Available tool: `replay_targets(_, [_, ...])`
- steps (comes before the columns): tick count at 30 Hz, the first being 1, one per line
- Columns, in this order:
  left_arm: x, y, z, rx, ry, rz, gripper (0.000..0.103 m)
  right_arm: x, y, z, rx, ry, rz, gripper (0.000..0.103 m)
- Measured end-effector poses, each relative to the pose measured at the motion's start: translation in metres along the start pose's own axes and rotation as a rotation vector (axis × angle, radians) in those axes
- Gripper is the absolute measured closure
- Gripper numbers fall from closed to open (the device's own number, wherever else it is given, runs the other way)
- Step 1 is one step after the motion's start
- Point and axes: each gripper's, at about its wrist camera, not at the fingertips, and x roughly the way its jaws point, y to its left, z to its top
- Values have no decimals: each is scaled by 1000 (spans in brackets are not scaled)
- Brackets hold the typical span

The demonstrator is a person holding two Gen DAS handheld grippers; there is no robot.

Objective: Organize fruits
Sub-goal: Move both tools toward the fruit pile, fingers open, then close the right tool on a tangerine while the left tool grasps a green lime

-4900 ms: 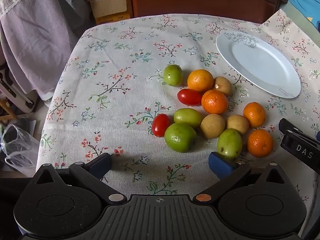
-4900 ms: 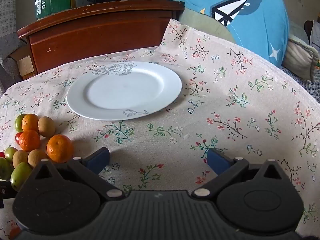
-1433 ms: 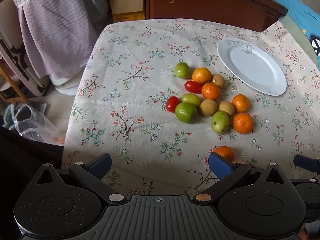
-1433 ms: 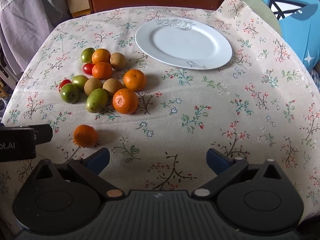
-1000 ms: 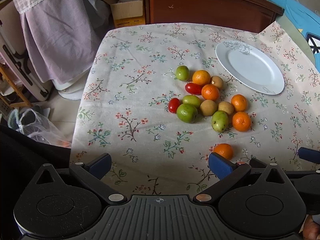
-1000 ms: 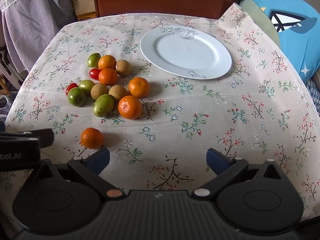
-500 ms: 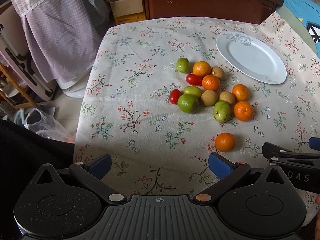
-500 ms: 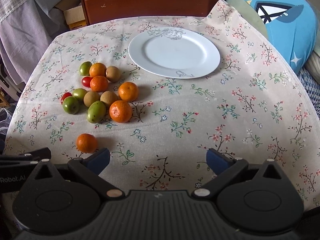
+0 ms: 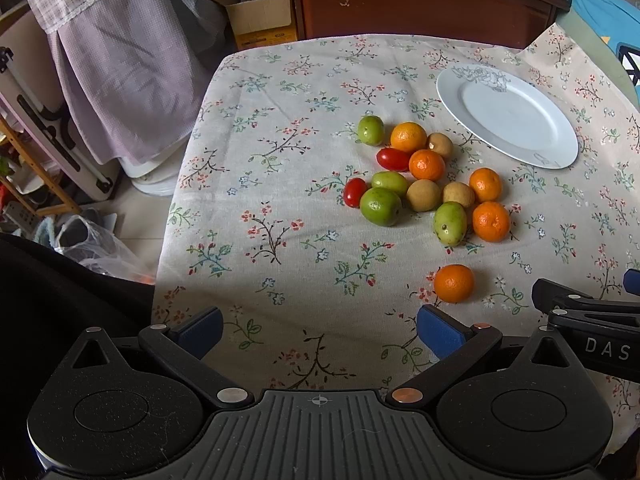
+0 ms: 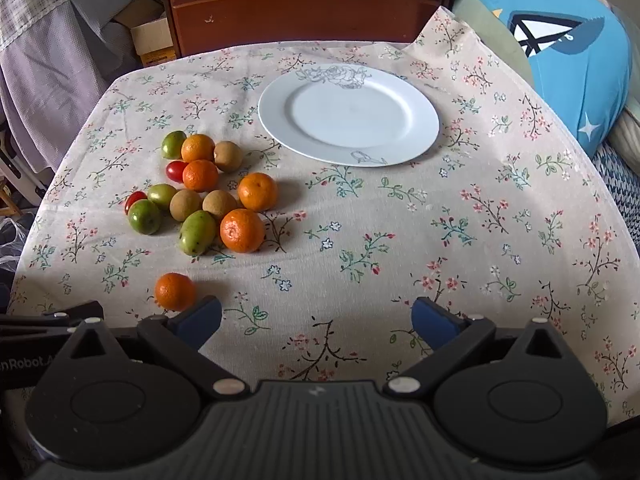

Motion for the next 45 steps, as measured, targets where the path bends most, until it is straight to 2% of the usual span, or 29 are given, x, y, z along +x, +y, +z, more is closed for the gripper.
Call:
replay_targets(17, [1, -5, -1, 28, -2, -9, 0, 3, 2, -1, -29, -14, 1, 8])
replay_targets(23, [3, -2, 0, 40, -10, -30, 0, 3, -2, -1, -8, -20, 35, 8])
replay_targets(29, [7, 13, 7, 10, -50, -48, 0, 0, -7, -3, 25, -35, 113, 9])
replay_targets(34, [12, 23, 12, -21, -81, -60, 0, -2, 3, -10, -23, -64, 183, 18])
replay_targets(39, [16, 29, 19, -25, -105, -76, 0, 0, 15, -17, -70, -72, 265, 36])
replay_targets(42, [22, 32, 21, -29, -93, -94, 0, 1, 18, -19, -75, -83, 318, 46])
replay_targets(45, [27, 31, 23, -22, -77, -108, 1, 2, 21, -20, -65, -97, 355, 52])
